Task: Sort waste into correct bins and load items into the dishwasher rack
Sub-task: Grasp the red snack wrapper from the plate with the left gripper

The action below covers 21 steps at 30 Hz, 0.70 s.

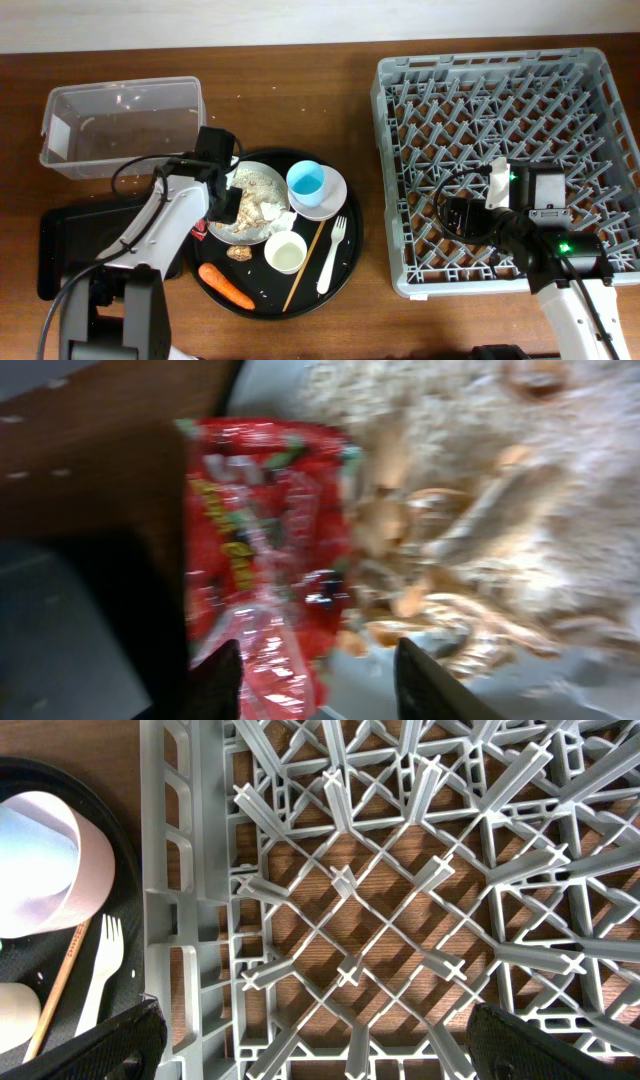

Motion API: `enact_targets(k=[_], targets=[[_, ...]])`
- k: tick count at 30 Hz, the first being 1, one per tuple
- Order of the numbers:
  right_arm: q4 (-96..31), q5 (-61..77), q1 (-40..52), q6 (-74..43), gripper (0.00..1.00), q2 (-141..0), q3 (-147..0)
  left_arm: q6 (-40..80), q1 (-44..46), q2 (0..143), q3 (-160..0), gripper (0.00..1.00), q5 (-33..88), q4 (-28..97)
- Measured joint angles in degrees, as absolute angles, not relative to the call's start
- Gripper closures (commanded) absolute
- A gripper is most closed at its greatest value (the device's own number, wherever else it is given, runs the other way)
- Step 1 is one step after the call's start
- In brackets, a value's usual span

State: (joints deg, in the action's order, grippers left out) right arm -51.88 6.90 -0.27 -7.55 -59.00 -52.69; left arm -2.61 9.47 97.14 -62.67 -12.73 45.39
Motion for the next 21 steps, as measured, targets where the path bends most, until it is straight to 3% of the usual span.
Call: enact_targets(k=[8, 11, 13, 14, 21], targets=[[-51.86, 6.90, -0.27, -7.51, 0.01, -59.00, -52.69, -1.48, 9.47, 98.45, -62.65, 0.53, -16.71, 44.75], [-51.88, 6.90, -0.27, -7.51, 0.01, -59.00, -52.69, -1.41, 9.47, 100.71, -62.46, 0.67, -16.29, 44.80], [-51.86, 6.90, -0.27, -7.53, 0.01, -59.00, -52.69, -1.04, 9.47, 100.95, -62.46, 0.83, -16.56, 44.80], [-51.86, 6.90, -0.27, -7.53, 0.01, -59.00, -52.69, -0.84, 9.47, 100.95, -62.46, 0.97, -16.88, 44.77], [-51.86, 6.90, -0.27, -7.53, 0.01, -59.00, -52.69, -0.56, 9.47, 100.47, -62.85, 1.00, -17.39, 47.77]])
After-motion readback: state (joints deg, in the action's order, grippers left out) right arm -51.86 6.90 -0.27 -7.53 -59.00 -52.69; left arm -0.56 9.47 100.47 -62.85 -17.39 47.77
